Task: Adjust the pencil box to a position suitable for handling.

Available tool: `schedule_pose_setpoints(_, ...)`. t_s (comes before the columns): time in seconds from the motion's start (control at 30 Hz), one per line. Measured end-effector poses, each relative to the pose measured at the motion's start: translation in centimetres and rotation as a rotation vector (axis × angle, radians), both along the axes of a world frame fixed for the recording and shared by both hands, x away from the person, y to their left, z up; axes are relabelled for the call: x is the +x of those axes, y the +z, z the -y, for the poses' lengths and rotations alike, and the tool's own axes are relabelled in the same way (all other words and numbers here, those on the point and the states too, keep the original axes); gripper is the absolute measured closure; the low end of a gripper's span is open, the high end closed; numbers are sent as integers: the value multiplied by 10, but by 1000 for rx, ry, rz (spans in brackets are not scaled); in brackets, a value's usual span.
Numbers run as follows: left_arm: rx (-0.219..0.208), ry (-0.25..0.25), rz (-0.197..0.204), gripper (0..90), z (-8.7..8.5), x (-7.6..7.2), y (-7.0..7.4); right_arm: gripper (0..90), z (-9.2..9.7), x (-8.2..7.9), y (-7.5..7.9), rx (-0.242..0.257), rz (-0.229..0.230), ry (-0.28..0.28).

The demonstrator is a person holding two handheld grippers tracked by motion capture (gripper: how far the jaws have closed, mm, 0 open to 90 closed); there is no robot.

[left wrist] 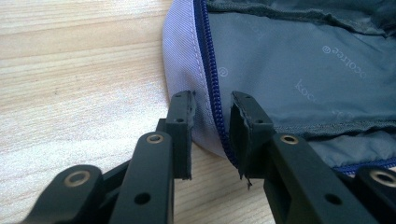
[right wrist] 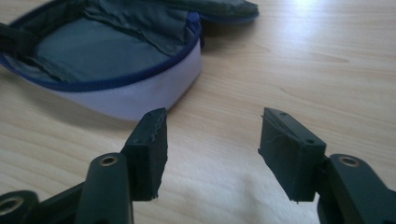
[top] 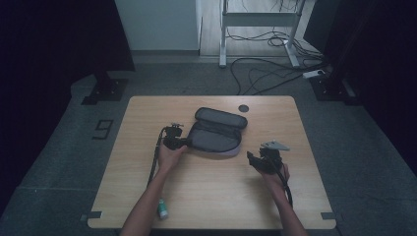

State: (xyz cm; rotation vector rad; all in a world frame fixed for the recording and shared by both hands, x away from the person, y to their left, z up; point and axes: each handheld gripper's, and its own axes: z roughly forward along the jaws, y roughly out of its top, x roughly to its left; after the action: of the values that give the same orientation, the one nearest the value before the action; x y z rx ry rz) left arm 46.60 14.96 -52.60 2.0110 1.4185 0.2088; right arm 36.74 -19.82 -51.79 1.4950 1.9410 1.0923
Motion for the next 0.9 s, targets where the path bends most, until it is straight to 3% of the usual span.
schedule_pose_setpoints(0.13, -7, 1, -1, 707, -1, 0, -1, 424, -4, 7, 6, 16, 28, 4)
schedule_pose_setpoints(0.33, -6, -1, -4, 711, -1, 0, -1, 426, -9, 16, 10, 12, 17, 16)
schedule_pose_setpoints(0.73, -8, -7, -13, 713, -3, 0, -2, 436, -21, 32, 16, -3, 38, 28)
schedule_pose_setpoints(0.9, -14, -7, -20, 712, -4, 0, -3, 440, -21, 36, 21, 17, 50, 19)
